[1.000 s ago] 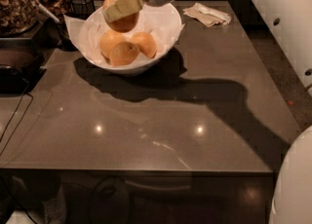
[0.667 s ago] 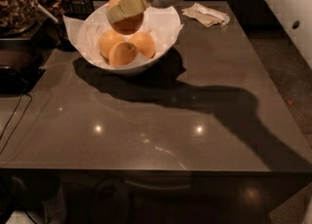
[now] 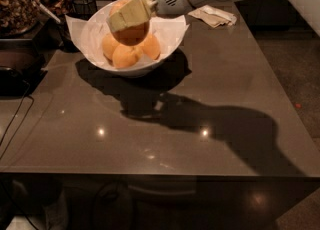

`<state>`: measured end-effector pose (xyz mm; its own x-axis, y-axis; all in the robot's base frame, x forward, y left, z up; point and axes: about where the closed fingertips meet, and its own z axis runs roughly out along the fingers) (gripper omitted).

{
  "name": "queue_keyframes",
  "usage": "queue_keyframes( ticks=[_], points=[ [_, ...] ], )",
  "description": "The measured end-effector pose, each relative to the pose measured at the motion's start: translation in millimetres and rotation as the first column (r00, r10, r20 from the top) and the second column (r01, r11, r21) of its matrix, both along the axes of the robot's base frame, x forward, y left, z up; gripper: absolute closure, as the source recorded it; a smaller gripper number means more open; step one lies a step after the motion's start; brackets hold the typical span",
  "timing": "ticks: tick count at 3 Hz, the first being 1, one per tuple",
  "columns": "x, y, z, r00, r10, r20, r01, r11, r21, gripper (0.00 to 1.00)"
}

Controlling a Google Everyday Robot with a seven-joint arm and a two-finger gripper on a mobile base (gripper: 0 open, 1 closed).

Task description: Pick orange from white bowl

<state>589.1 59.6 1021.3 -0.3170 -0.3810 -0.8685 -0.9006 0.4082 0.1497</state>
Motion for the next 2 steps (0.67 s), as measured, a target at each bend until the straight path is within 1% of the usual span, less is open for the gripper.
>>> queue_keyframes(
  ticks=[1, 2],
  points=[
    [-38.2, 3.5, 9.7, 0.9991, -0.037, -0.019, 0.037, 0.999, -0.011, 1.00],
    [-38.9, 3.8, 9.8, 0.9992, -0.036, -0.019, 0.036, 0.999, -0.012, 1.00]
  ],
)
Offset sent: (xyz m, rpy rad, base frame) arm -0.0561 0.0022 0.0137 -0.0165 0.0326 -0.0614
